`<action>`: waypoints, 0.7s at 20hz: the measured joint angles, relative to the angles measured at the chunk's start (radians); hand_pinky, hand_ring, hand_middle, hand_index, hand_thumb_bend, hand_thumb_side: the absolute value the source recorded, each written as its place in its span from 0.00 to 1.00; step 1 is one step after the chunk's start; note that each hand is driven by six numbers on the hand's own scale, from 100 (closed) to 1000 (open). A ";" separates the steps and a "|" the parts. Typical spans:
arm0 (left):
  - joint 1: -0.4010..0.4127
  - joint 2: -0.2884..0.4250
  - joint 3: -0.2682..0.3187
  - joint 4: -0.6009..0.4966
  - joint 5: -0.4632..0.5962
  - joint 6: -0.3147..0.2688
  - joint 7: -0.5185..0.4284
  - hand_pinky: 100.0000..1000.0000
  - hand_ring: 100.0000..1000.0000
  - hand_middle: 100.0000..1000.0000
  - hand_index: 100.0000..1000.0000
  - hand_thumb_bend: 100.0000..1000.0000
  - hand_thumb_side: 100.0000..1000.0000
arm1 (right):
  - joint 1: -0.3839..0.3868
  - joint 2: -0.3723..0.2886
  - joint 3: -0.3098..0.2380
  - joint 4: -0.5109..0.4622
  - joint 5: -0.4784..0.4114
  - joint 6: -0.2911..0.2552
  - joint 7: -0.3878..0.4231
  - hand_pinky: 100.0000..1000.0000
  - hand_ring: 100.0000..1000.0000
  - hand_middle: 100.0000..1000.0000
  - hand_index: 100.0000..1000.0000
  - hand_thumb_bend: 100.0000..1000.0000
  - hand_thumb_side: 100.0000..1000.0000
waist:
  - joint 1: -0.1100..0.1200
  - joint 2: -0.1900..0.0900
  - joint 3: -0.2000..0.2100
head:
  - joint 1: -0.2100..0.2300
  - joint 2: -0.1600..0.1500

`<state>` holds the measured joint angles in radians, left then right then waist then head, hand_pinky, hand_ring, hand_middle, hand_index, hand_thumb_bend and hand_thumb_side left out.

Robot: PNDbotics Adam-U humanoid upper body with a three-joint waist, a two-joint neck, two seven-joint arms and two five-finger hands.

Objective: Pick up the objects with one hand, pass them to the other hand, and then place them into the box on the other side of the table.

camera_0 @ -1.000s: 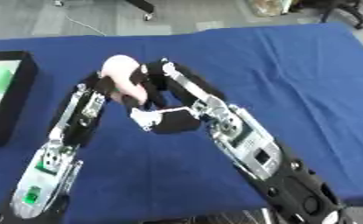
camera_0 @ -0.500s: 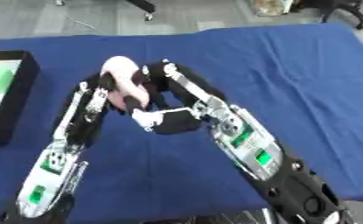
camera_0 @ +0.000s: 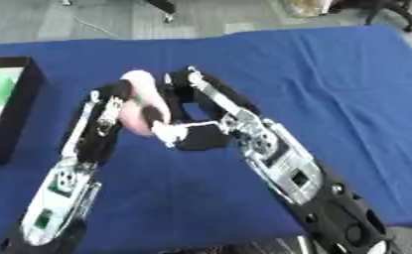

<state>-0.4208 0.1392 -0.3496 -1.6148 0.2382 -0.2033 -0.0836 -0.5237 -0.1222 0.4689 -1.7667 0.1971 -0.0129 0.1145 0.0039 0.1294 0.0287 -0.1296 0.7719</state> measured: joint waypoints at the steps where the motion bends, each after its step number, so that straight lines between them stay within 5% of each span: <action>1: 0.000 0.000 0.000 0.000 -0.004 0.001 0.005 0.42 0.15 0.09 0.29 0.00 0.59 | 0.005 0.000 -0.005 -0.004 0.017 -0.003 -0.006 0.36 0.12 0.21 0.41 0.02 0.15 | 0.000 0.000 -0.001 | 0.002 0.000; 14: 0.000 0.000 0.000 0.000 -0.029 0.017 0.054 0.41 0.15 0.09 0.29 0.00 0.59 | 0.023 0.010 -0.035 -0.028 0.121 -0.006 -0.080 0.36 0.13 0.25 0.47 0.08 0.25 | 0.001 0.001 -0.004 | 0.006 0.000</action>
<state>-0.4208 0.1391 -0.3500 -1.6148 0.2090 -0.1867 -0.0296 -0.5008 -0.1124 0.4340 -1.7949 0.3183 -0.0192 0.0350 0.0048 0.1301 0.0248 -0.1231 0.7719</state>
